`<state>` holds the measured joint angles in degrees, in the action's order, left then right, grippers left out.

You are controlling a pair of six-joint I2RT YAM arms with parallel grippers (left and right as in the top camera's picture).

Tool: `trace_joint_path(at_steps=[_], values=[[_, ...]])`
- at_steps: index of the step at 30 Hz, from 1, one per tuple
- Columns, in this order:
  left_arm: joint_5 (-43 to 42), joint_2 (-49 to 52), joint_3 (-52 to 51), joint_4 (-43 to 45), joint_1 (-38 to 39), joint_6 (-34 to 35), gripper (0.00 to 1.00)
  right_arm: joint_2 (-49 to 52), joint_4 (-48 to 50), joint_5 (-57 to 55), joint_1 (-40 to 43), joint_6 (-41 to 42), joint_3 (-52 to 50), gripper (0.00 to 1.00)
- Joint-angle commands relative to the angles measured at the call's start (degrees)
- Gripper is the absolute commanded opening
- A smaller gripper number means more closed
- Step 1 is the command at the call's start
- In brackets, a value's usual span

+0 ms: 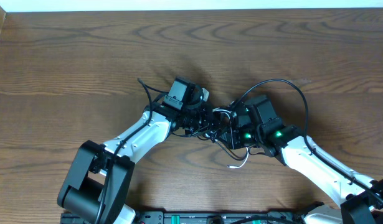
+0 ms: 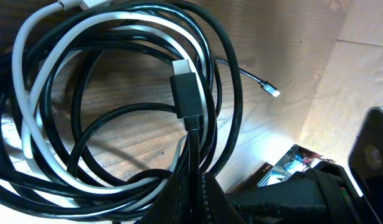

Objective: Untangle cables

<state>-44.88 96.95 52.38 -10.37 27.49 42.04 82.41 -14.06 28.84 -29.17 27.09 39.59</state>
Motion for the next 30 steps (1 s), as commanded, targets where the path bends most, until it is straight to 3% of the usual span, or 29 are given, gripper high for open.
trace_joint_path(at_steps=[1,19,30], values=[[-0.94,-0.83,0.07,-0.26,0.07,0.28,0.07,-0.66,0.31,0.17,-0.44,6.12,0.79,0.18],[-0.96,-0.83,0.07,-0.28,0.07,0.28,0.07,-0.66,1.18,-5.07,-3.19,16.04,0.79,0.18],[-0.96,-0.83,0.07,-0.28,0.07,0.31,0.07,-0.66,1.25,-13.0,-5.25,17.25,0.79,0.16]])
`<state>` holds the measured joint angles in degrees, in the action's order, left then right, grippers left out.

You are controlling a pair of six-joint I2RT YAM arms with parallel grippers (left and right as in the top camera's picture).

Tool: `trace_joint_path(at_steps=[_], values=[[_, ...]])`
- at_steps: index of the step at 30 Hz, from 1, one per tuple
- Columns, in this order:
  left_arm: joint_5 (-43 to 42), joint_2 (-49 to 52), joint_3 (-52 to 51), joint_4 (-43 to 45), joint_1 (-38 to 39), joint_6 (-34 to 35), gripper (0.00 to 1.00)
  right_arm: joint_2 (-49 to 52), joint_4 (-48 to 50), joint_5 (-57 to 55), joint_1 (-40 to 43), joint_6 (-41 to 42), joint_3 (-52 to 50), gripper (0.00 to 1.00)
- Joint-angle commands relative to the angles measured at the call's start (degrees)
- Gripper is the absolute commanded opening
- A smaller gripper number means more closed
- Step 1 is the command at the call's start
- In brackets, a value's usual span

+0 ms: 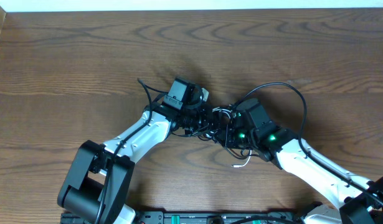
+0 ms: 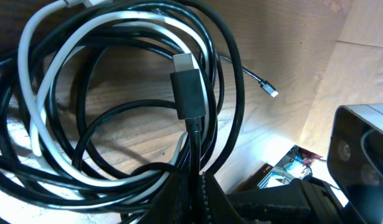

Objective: Untangle cables

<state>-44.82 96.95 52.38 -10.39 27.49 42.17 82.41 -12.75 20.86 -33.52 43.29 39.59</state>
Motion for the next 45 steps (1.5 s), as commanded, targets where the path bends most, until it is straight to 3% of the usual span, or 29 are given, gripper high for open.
trace_joint_path(at_steps=[1,10,22,27,37,44,45], values=[[-1.03,-0.83,0.07,-0.26,0.07,0.17,0.07,-0.63,-0.07,-5.97,-1.33,1.07,0.79,0.16],[-1.05,-0.83,0.07,-0.26,0.07,0.17,0.08,-0.26,-0.11,-13.27,-3.3,1.03,0.79,0.09],[-1.07,-0.83,0.07,-0.31,0.07,1.66,0.07,1.33,0.72,-15.58,-3.34,-1.84,0.79,0.1],[-1.31,-0.83,0.07,-0.28,0.07,1.68,0.07,1.33,1.09,-15.61,-3.32,-1.84,0.79,0.01],[-2.47,-0.83,0.07,-0.26,0.07,1.64,0.08,1.42,0.87,-16.22,-3.32,-3.56,0.79,0.08],[3.04,-0.81,0.07,-0.28,0.07,1.16,0.08,1.51,0.11,-12.92,-3.34,-6.43,0.79,0.12],[3.69,-0.81,0.07,-0.26,0.07,1.16,0.12,1.51,-0.37,-12.94,-3.34,-6.84,0.79,0.13]])
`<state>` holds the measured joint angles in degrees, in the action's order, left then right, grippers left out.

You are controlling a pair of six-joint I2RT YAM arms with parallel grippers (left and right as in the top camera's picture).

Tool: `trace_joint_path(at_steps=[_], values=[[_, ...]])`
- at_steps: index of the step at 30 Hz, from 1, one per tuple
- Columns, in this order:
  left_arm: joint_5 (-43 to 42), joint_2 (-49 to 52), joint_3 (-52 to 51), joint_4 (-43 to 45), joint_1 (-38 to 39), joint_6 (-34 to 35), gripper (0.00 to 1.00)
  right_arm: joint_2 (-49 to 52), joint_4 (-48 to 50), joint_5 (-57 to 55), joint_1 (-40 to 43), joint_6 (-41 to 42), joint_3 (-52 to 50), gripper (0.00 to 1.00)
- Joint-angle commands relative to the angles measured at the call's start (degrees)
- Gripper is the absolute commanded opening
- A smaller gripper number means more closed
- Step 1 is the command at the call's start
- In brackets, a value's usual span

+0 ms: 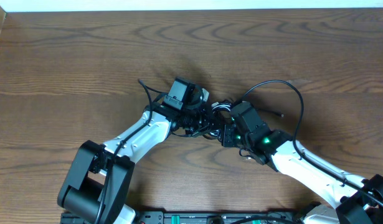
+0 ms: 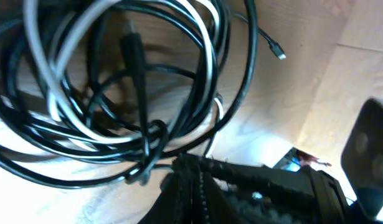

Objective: Untangle cables

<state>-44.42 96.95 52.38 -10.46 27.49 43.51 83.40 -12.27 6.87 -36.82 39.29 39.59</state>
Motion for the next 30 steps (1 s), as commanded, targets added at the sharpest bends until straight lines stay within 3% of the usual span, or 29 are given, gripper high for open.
trace_joint_path(at_steps=[1,6,11,26,30], values=[[3.89,-0.81,0.07,-0.22,0.07,-0.2,0.15,0.52,-1.36,1.03,-0.04,-3.26,0.79,0.13],[5.51,-0.81,0.07,-0.17,-0.11,-0.37,0.17,0.96,-2.69,0.76,-0.04,-5.16,0.79,0.13],[7.28,-0.81,0.07,-0.07,-1.44,-1.07,0.47,3.39,-1.66,0.79,-0.24,-5.81,0.79,0.15],[11.23,-0.72,0.15,0.09,-2.78,-5.44,0.47,4.85,0.74,1.68,-1.75,-11.8,0.81,0.23],[11.26,-0.72,0.9,-1.51,-2.78,-8.0,0.35,2.6,-0.13,1.66,-1.6,-13.4,0.81,0.2]])
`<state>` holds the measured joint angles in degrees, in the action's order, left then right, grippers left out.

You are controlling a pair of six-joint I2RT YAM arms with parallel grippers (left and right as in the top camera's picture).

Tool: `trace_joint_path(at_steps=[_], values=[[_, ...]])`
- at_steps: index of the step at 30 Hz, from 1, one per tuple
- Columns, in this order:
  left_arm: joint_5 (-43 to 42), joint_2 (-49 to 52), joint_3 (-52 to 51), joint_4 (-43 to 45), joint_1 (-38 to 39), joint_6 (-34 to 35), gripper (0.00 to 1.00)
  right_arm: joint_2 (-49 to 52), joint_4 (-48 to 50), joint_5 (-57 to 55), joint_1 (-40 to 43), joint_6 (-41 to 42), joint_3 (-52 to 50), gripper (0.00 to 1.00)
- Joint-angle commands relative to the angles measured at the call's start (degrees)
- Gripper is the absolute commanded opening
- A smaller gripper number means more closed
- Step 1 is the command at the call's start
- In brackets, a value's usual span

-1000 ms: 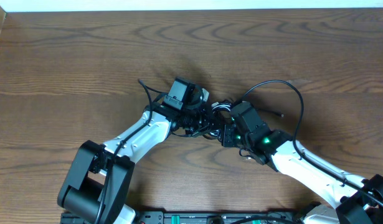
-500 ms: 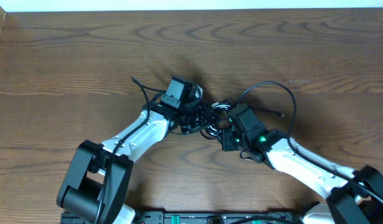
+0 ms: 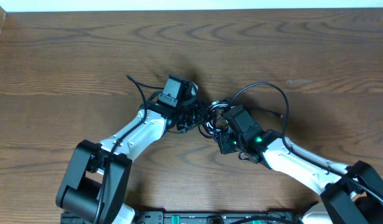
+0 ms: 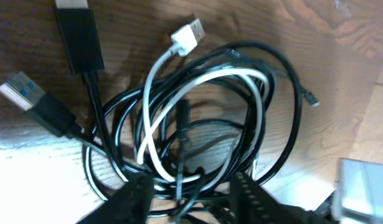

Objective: Untangle cables

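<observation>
A tangle of black and white cables (image 4: 203, 118) lies on the wooden table, and from overhead the bundle (image 3: 210, 117) sits between both grippers. My left gripper (image 4: 194, 186) is open, its fingers (image 4: 138, 196) spread either side of several strands. A white USB plug (image 4: 188, 34), a black flat plug (image 4: 76, 31) and a blue-tongued USB plug (image 4: 23, 90) stick out of the coil. My right gripper (image 3: 221, 132) presses into the bundle from the right, its jaws hidden. A black loop (image 3: 266, 85) arcs out over the right arm.
The brown wooden table (image 3: 66, 56) spreads wide to the back and left. One black cable end (image 3: 132, 81) pokes out at the upper left of my left wrist. A small connector (image 4: 309, 96) lies past the coil. The arm bases stand at the near edge.
My left gripper was shut on a black cable and is now open with strands between its fingers. It sits slightly further left, and the coil looks farther from its camera. The right gripper has moved left.
First my left gripper was shut on a black cable just below its black plug, with the right gripper at the bundle's right side. The right gripper then stood closer to the left one at each moment. Now the left gripper is open over the coil.
</observation>
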<state>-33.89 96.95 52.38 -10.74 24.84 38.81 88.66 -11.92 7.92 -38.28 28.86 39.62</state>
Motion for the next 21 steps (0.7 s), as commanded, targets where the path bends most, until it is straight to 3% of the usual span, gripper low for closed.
trace_joint_path(at_steps=[1,10,16,21], values=[[0.66,-0.72,1.03,-1.29,-0.13,-3.74,0.33,-3.34,-1.14,0.61,0.04,-3.5,0.83,0.19],[-3.37,-0.7,1.01,-3.02,2.34,-11.89,0.32,-6.54,-9.42,3.85,2.38,-10.75,0.87,0.32],[-0.85,0.55,1.01,-3.8,7.32,-17.38,0.4,-6.51,-13.38,3.61,2.36,-12.72,0.87,0.33],[1.62,2.4,1.01,-3.32,8.68,-17.38,0.37,-6.51,-13.6,3.26,2.43,-12.92,0.87,0.32]])
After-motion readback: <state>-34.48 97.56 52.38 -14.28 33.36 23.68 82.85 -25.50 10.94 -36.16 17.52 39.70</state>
